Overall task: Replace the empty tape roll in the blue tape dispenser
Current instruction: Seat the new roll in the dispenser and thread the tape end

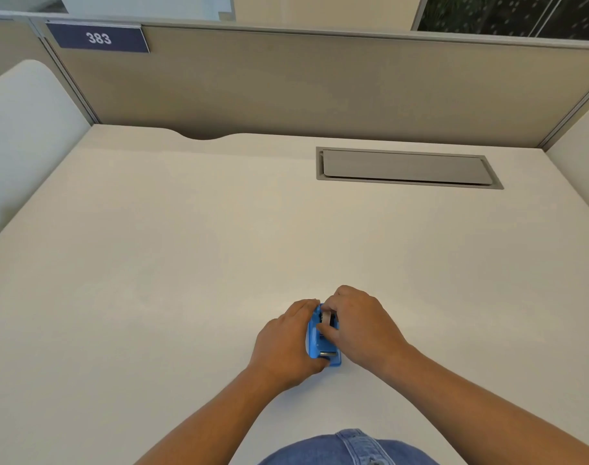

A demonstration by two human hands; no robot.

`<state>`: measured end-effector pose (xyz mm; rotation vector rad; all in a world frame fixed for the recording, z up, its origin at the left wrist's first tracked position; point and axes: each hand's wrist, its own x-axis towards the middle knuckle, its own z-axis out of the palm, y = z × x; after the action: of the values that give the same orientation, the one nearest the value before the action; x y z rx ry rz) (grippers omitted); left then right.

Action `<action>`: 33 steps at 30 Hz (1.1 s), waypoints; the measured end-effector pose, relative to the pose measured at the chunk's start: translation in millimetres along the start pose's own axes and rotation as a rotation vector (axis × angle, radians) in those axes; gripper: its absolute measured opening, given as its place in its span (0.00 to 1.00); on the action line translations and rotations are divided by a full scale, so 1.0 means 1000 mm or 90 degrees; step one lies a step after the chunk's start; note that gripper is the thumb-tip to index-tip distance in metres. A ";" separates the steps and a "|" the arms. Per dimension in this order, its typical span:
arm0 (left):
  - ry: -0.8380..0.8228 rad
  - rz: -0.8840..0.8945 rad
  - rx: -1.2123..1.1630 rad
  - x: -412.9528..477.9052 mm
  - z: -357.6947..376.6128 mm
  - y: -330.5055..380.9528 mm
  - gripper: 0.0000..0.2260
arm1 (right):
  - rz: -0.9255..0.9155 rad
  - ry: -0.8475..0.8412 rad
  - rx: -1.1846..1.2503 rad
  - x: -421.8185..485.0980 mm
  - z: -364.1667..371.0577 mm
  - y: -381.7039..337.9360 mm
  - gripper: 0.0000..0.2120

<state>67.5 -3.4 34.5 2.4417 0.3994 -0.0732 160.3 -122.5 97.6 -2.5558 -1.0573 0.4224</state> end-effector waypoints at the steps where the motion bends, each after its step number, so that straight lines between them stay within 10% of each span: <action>1: -0.002 0.000 -0.001 0.000 0.000 0.000 0.41 | 0.003 0.000 0.000 0.001 0.000 0.000 0.07; 33: 0.018 0.012 0.016 0.002 0.000 0.002 0.40 | 0.000 0.030 -0.055 -0.002 -0.015 -0.001 0.08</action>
<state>70.0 -4.8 35.4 2.4730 0.3902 -0.0355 164.6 -126.1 111.8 -2.6274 -1.0808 0.3205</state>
